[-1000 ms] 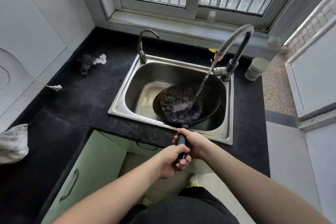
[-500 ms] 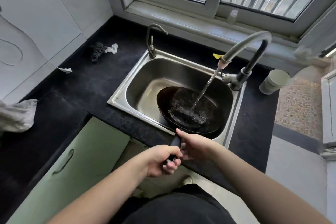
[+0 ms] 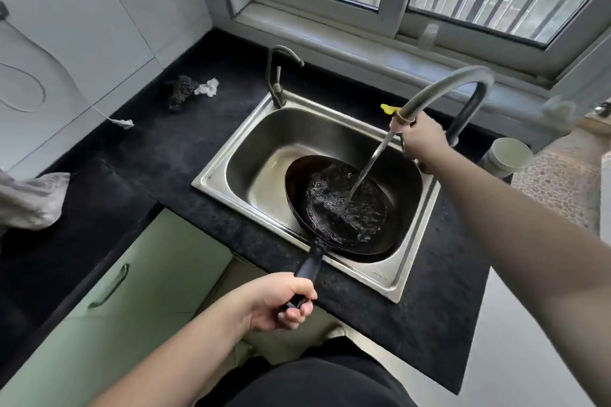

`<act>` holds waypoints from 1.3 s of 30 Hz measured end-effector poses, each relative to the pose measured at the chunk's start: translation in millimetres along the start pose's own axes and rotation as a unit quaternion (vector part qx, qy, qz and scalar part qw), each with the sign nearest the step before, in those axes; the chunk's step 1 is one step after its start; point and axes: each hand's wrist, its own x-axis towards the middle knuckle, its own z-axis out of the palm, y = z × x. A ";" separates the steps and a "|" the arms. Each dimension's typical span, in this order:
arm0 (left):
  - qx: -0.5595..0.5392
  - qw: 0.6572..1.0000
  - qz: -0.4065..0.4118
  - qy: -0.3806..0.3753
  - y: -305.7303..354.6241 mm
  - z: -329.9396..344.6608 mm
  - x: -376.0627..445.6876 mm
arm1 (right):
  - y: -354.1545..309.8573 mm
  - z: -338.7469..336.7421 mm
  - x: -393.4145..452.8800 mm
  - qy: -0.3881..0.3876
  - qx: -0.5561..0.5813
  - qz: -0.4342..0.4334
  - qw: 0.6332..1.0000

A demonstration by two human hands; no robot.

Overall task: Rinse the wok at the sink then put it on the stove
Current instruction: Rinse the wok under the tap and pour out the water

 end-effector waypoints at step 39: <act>0.018 1.000 0.000 0.004 -9.5 5.2 7.4 | 5.9 97.2 -233.8 -0.270 0.399 0.355 0.802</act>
